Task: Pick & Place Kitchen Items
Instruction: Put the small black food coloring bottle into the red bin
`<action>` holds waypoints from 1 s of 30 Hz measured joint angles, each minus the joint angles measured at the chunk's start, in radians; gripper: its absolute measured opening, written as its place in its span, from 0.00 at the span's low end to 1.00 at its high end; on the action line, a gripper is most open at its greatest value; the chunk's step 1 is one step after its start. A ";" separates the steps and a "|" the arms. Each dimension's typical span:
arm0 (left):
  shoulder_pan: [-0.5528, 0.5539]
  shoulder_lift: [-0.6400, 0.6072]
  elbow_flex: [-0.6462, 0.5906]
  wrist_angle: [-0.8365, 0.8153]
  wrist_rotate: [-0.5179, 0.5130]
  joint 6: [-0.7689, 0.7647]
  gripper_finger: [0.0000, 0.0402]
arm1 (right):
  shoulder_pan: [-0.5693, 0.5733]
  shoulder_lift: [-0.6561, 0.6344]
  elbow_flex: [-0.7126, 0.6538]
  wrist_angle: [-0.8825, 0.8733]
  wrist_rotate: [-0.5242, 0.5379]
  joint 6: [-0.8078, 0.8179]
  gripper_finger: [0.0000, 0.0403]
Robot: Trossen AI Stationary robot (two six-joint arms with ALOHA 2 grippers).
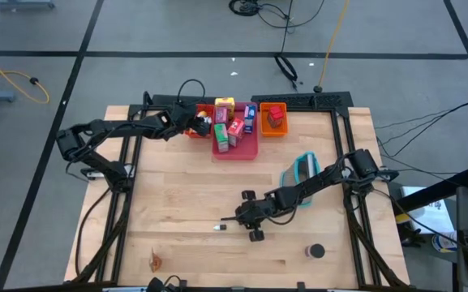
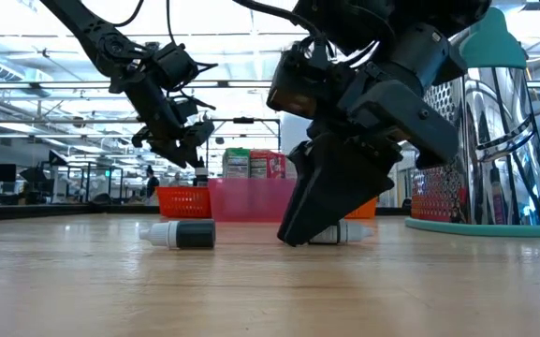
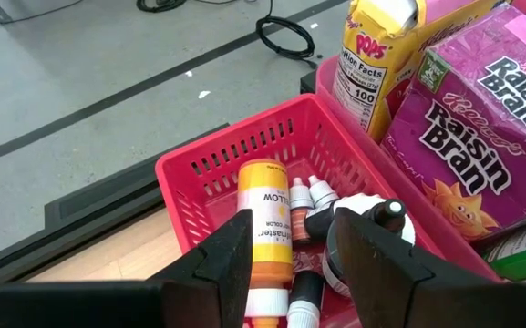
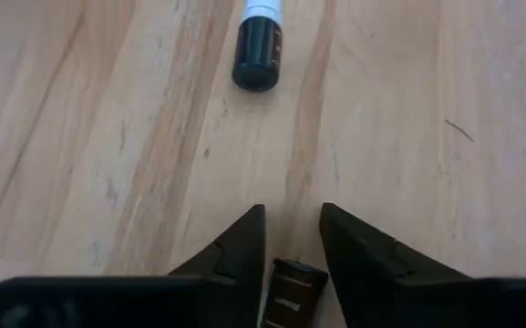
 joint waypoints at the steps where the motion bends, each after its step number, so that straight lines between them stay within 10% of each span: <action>1: 0.000 0.000 0.000 0.000 0.000 0.000 0.40 | 0.000 0.000 -0.009 0.005 0.001 0.007 0.23; 19: 0.000 0.000 0.000 0.000 0.000 -0.002 0.40 | 0.000 -0.105 -0.065 0.082 0.023 0.003 0.00; 30: 0.000 0.000 0.000 -0.003 0.000 -0.003 0.40 | 0.000 -0.199 -0.069 0.096 0.048 0.011 0.13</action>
